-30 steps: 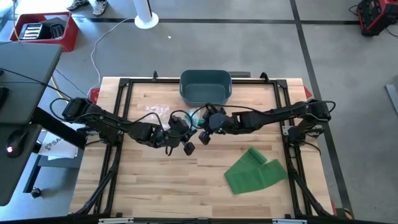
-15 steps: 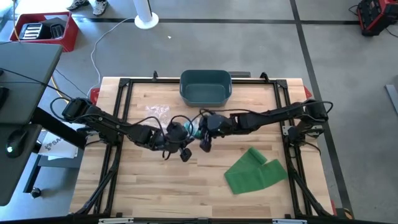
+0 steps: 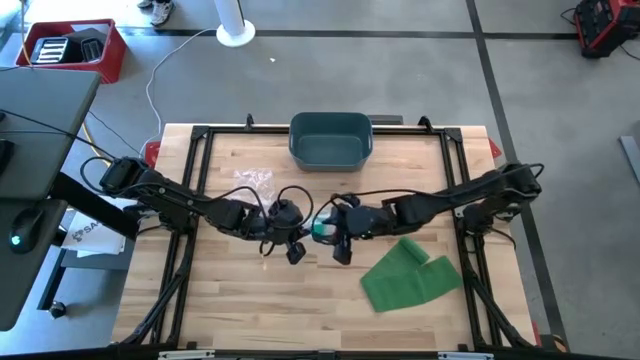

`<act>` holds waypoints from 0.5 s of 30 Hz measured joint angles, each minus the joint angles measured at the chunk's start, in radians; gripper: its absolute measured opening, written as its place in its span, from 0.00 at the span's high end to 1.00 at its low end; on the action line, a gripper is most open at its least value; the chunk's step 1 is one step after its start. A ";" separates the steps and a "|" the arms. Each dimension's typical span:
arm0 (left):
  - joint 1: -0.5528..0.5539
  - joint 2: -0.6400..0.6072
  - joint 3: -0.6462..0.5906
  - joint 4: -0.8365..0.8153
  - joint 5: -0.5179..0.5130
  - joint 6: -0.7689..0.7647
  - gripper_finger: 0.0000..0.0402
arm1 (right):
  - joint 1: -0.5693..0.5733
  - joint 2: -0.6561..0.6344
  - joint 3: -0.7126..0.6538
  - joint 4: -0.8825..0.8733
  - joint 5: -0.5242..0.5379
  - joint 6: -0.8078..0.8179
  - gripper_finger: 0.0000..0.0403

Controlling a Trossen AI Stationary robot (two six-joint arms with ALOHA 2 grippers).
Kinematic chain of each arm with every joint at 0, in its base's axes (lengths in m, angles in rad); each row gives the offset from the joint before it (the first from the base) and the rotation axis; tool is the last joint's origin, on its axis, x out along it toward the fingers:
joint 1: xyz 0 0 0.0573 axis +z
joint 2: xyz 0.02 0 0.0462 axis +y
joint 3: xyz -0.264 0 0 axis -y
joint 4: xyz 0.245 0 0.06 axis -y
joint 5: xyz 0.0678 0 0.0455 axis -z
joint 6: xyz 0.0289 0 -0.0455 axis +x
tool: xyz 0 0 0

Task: Roll bandage
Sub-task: Put the blue bandage into the transparent zip bag

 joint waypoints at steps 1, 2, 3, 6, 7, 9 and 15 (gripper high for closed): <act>-0.001 0.000 0.000 0.002 0.006 0.001 1.00 | 0.006 -0.010 0.000 -0.009 0.009 -0.002 0.53; -0.001 0.000 0.000 0.002 0.013 0.001 1.00 | 0.010 -0.020 0.000 -0.015 0.013 -0.006 0.54; -0.001 0.000 0.000 0.004 0.021 0.001 1.00 | 0.015 -0.026 0.000 -0.016 0.014 -0.021 0.55; -0.001 0.000 0.000 0.007 0.030 0.001 1.00 | 0.037 -0.032 0.000 0.003 -0.010 -0.090 0.61; 0.001 0.000 0.000 0.007 0.030 0.002 1.00 | 0.044 -0.032 0.000 0.022 -0.048 -0.115 0.64; 0.006 0.000 0.000 0.009 0.031 0.006 1.00 | 0.051 -0.027 0.000 0.061 -0.125 -0.140 0.71; 0.010 0.000 0.000 0.023 0.036 0.042 1.00 | 0.036 0.036 0.000 0.085 -0.175 -0.203 0.96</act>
